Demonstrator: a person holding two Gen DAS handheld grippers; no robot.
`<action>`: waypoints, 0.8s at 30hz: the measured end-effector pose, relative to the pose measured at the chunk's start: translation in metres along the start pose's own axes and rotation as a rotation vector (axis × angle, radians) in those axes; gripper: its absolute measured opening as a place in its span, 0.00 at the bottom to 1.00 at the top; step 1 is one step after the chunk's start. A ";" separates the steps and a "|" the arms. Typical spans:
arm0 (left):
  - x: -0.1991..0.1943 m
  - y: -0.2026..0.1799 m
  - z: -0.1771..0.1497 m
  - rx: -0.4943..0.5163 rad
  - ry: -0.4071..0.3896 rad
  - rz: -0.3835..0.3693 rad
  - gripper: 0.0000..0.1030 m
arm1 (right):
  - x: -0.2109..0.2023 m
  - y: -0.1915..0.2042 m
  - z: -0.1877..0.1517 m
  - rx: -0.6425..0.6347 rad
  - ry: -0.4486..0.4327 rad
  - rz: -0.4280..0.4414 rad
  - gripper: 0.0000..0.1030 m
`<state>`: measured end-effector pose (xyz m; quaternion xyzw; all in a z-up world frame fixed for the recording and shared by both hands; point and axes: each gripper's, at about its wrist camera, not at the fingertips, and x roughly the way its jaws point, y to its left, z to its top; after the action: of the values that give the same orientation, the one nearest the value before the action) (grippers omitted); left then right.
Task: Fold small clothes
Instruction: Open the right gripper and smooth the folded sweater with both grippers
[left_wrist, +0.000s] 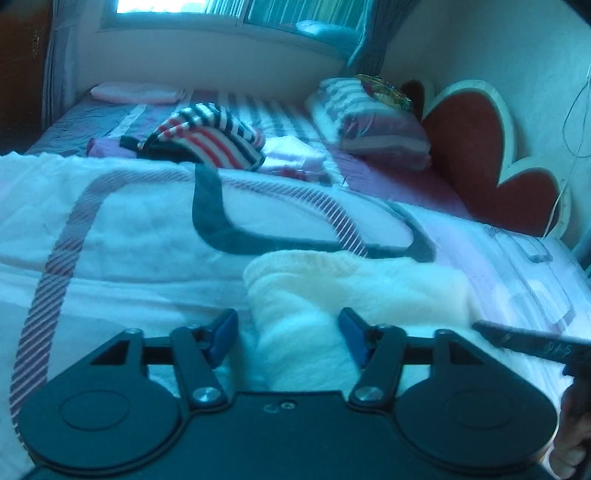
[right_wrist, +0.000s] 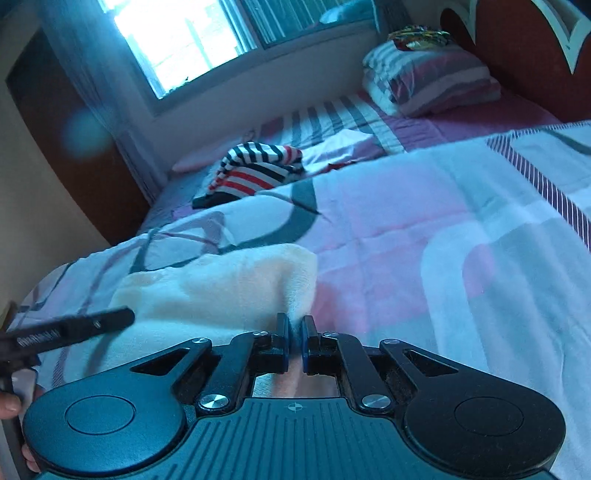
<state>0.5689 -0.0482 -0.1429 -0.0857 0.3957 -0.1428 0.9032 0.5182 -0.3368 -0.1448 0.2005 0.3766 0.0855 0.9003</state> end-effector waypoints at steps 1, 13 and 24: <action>-0.001 -0.002 0.001 0.015 0.004 0.007 0.61 | -0.001 -0.001 0.000 0.005 0.003 0.001 0.05; -0.073 -0.018 -0.054 0.026 -0.037 -0.024 0.58 | -0.069 0.046 -0.041 -0.193 0.007 0.056 0.28; -0.104 -0.021 -0.075 0.044 -0.023 0.002 0.56 | -0.090 0.056 -0.061 -0.185 0.017 0.011 0.28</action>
<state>0.4424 -0.0376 -0.1164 -0.0668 0.3820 -0.1496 0.9095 0.4117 -0.2956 -0.1019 0.1179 0.3737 0.1268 0.9113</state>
